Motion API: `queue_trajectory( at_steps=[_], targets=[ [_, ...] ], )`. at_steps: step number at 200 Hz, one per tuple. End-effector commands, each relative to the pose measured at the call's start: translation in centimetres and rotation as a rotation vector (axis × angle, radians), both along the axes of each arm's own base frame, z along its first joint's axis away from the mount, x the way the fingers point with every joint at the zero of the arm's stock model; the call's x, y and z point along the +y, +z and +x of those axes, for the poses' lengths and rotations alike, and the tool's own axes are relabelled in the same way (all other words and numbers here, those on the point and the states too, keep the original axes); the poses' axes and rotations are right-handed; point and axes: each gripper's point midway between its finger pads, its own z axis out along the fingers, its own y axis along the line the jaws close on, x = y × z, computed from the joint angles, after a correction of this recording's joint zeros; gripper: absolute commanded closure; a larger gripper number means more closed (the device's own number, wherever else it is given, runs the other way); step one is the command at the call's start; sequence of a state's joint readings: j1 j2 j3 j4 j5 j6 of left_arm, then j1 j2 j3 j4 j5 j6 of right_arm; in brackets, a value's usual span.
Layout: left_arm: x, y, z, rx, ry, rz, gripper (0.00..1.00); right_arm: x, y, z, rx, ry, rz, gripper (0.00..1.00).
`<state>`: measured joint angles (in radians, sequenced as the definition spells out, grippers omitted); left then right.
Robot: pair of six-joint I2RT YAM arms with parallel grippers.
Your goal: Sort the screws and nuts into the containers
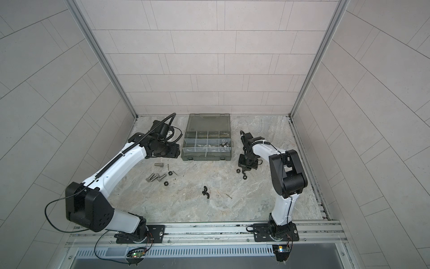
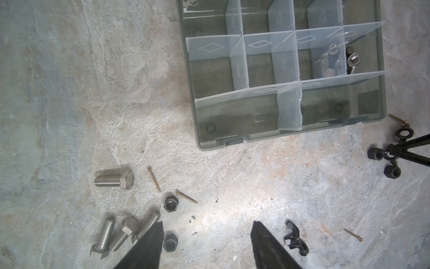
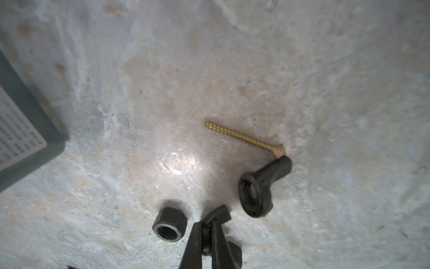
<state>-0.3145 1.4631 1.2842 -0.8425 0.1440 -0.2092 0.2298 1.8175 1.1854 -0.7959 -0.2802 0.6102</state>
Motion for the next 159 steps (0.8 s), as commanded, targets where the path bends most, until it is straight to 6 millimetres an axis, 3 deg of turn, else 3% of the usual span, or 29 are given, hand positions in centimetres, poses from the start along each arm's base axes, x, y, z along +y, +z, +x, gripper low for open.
queue_trajectory(
  at_steps=[1, 121, 159],
  targets=[
    [0.3, 0.4, -0.3, -0.016, 0.002, -0.006, 0.35, -0.4, -0.7, -1.1, 0.052, 0.017, -0.043, 0.92],
    [0.2, 0.4, 0.4, -0.027, 0.009, -0.001, 0.35, 0.7, 3.0, 1.7, -0.023, 0.086, -0.082, 0.96],
    [-1.1, 0.6, 0.6, -0.022, -0.037, -0.055, 0.34, 2.8, 5.2, 4.0, -0.079, 0.127, -0.078, 0.96]
  ],
)
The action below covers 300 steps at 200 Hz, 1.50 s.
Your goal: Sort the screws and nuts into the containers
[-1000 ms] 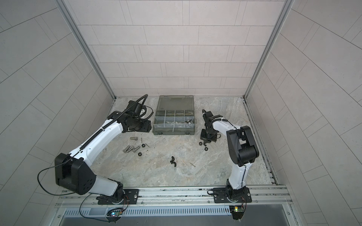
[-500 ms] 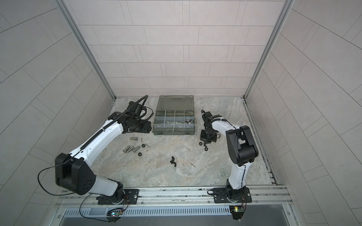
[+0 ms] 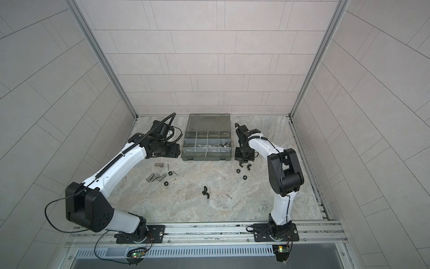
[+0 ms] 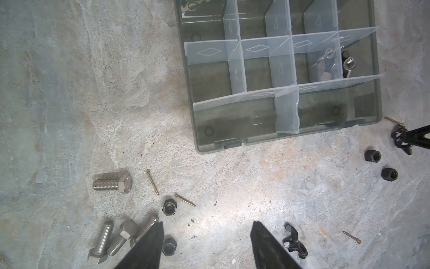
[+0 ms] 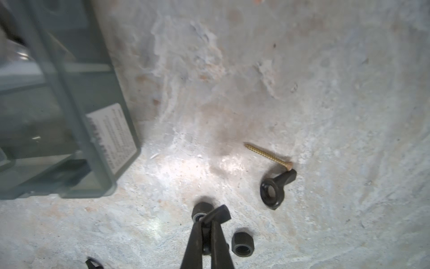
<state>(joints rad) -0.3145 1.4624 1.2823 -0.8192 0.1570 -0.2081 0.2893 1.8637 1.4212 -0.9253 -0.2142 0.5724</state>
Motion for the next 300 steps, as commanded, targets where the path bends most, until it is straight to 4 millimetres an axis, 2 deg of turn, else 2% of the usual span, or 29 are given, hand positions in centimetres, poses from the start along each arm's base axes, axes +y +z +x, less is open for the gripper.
queue_trajectory(
  at_steps=[1, 42, 89, 141, 163, 188, 213, 235, 259, 300],
  targets=[
    [-0.8, 0.4, 0.2, -0.005, -0.033, -0.04, 0.34, 0.9, 1.1, 0.5, -0.001, 0.035, -0.028, 0.96],
    [-3.9, 2.0, 0.5, -0.024, -0.137, -0.194, 0.3, 3.6, 3.2, 3.0, -0.058, 0.059, 0.012, 0.96],
    [-7.1, 3.8, 0.4, -0.032, -0.222, -0.376, 0.3, 5.7, 3.4, 5.0, -0.086, 0.076, 0.054, 0.96],
    [-7.0, 3.9, 0.1, -0.042, -0.225, -0.372, 0.29, 7.0, 2.1, 6.6, -0.093, 0.086, 0.079, 0.95],
    [-6.8, 3.8, 0.0, -0.044, -0.225, -0.358, 0.29, 7.4, 1.6, 6.9, -0.086, 0.091, 0.091, 0.92],
    [-6.6, 3.9, -0.1, -0.048, -0.226, -0.35, 0.29, 7.9, 1.9, 7.2, -0.093, 0.099, 0.116, 0.81],
    [-6.5, 3.7, 0.0, -0.045, -0.222, -0.341, 0.28, 7.9, 3.3, 7.5, -0.127, 0.107, 0.125, 0.78],
    [-6.5, 3.8, 0.1, -0.045, -0.218, -0.339, 0.28, 7.0, 4.3, 7.4, -0.137, 0.096, 0.122, 0.78],
    [-6.5, 3.7, 0.3, -0.043, -0.21, -0.344, 0.28, 4.6, 4.6, 6.7, -0.136, 0.063, 0.082, 0.78],
    [-7.0, 3.7, 0.6, -0.034, -0.192, -0.37, 0.28, -0.3, 2.9, 4.1, -0.078, -0.008, -0.004, 0.78]
  ],
)
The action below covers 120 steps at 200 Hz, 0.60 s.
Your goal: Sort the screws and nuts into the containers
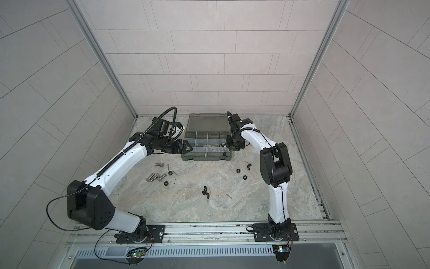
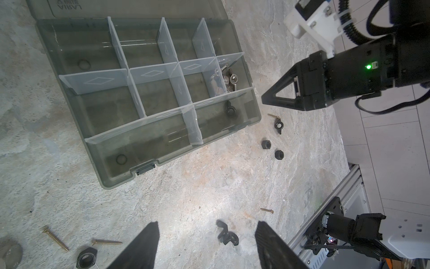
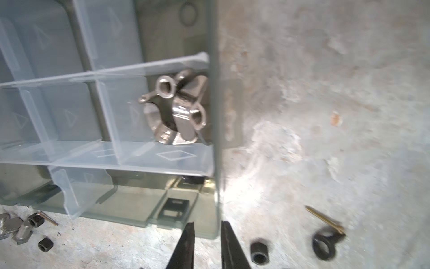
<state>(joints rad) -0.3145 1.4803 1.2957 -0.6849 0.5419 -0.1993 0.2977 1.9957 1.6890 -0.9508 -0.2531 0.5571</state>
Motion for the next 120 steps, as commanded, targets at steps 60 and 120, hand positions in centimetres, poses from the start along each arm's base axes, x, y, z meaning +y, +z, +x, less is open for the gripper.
queue_trajectory(
  at_steps=[60, 120],
  targets=[
    [-1.9, 1.0, 1.3, -0.007, 0.013, -0.049, 0.28, -6.3, -2.7, -5.2, 0.117, -0.071, -0.142, 0.78],
    [-3.4, 0.6, 1.1, 0.001, -0.017, -0.037, 0.28, -8.4, -3.6, -7.0, 0.146, -0.104, -0.174, 0.79]
  ],
)
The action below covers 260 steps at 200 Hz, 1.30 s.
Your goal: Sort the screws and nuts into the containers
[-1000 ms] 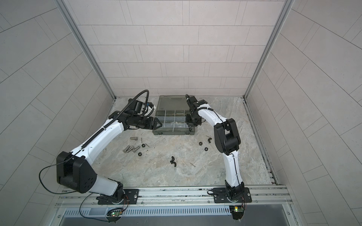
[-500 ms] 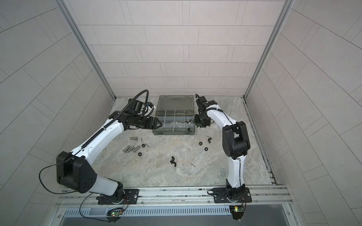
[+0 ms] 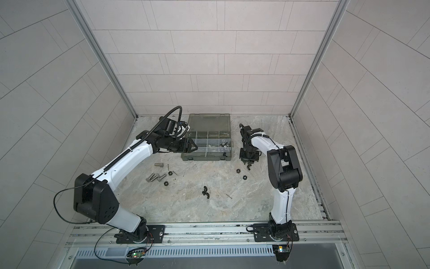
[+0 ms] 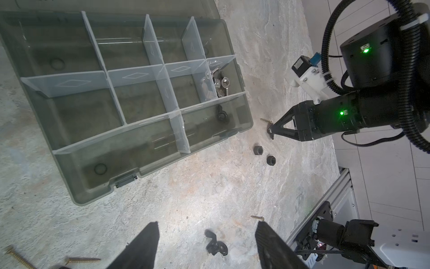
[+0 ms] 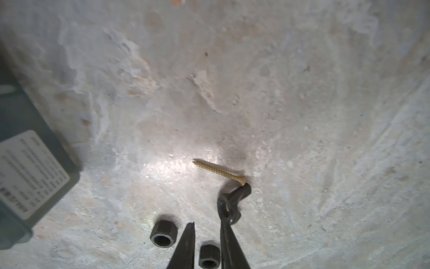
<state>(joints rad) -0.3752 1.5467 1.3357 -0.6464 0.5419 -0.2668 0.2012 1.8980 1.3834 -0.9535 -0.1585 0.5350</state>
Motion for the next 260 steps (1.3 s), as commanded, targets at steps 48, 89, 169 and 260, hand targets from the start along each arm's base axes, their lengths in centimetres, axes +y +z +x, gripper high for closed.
queue_trajectory(
  at_steps=[48, 89, 169, 260],
  targets=[
    [-0.7, 0.8, 0.4, -0.027, -0.006, -0.004, 0.28, -1.6, 0.0, -0.7, -0.014, -0.044, -0.005, 0.79],
    [-0.4, 0.4, 0.2, -0.018, -0.005, 0.019, 0.28, -1.5, -1.4, -0.5, 0.0, -0.062, 0.011, 0.79],
    [0.0, 0.2, 0.0, -0.014, -0.016, 0.054, 0.28, -1.4, -2.6, 0.0, 0.005, -0.088, 0.036, 0.79],
    [0.1, -0.1, 0.1, -0.005, -0.026, 0.07, 0.28, -1.2, -3.2, -0.1, 0.029, -0.093, 0.049, 0.92]
  ],
)
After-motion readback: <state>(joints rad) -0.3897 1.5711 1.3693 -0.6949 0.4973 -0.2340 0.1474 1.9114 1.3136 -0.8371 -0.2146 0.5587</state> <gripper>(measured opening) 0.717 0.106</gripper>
